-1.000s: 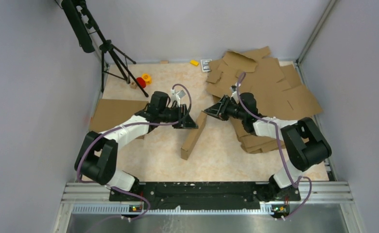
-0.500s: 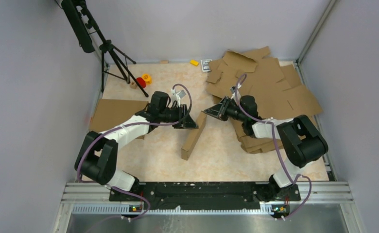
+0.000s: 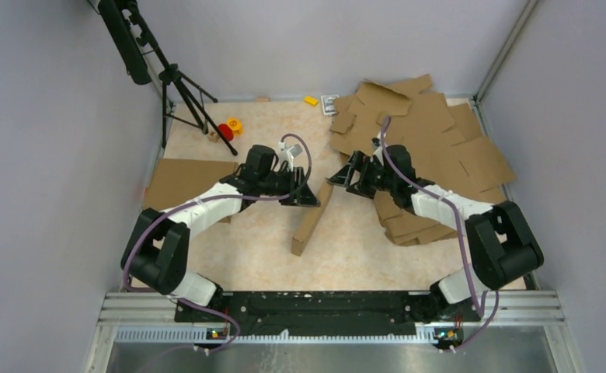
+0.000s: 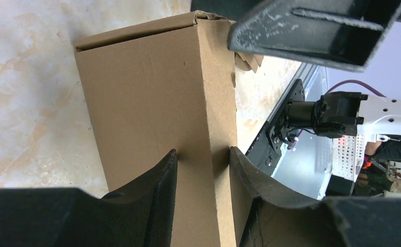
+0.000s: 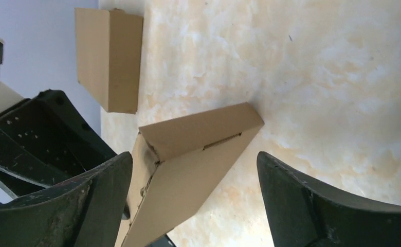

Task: Fold the paper box
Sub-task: Adjust the paper box at the center of the board, then pick up the paper box from the center of the board.

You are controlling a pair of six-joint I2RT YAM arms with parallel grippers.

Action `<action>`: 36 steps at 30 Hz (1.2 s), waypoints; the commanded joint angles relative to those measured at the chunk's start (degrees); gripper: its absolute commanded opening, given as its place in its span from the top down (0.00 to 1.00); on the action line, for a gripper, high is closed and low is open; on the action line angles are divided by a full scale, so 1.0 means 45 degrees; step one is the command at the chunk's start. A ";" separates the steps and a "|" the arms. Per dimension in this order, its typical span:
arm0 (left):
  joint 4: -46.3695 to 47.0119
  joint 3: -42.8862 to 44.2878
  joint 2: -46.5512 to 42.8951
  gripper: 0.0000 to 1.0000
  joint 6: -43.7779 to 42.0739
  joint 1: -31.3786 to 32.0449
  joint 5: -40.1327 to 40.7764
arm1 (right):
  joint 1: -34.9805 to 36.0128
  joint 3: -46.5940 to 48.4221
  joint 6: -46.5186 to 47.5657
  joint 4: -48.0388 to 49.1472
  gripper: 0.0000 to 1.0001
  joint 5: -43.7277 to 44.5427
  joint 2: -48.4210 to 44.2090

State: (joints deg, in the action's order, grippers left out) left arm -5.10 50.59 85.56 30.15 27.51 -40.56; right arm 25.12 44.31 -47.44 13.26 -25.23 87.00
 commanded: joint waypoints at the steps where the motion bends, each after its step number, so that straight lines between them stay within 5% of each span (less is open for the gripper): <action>1: -0.1249 -0.0038 0.0677 0.59 -0.0676 0.0433 0.1768 | 0.0355 0.0470 0.0565 -0.2310 0.09 0.0954 -0.1237; 12: -0.1100 0.0058 0.0485 0.59 -0.0607 0.1252 0.2359 | 0.2510 0.1791 -0.4313 -0.6546 0.15 0.5266 -0.2519; 17: -0.0569 -0.0112 0.0376 0.56 -0.0308 0.1924 0.2505 | 0.2542 0.0579 -0.6216 -0.5523 0.27 0.5489 -0.3429; 27: -0.0524 -0.0348 -0.1460 0.22 -0.0234 0.1909 0.1963 | 0.2501 -0.1225 -0.4776 -0.5834 0.25 0.5462 -0.3469; 33: -0.1937 -0.0327 -0.2214 0.14 -0.1010 0.1511 0.2971 | 0.2268 -0.3127 -0.3510 -0.5461 0.15 0.5559 -0.4971; 36: -0.2558 -0.0349 -0.2119 0.13 -0.1428 0.1376 0.3985 | 0.2264 -0.3789 -0.3175 -0.4829 0.18 0.4839 -0.5377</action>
State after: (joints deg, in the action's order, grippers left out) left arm -11.81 48.80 76.27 27.24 34.59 -28.64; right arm 35.73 29.34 -65.69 -13.08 -1.37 65.95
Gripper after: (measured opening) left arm 0.867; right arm 0.850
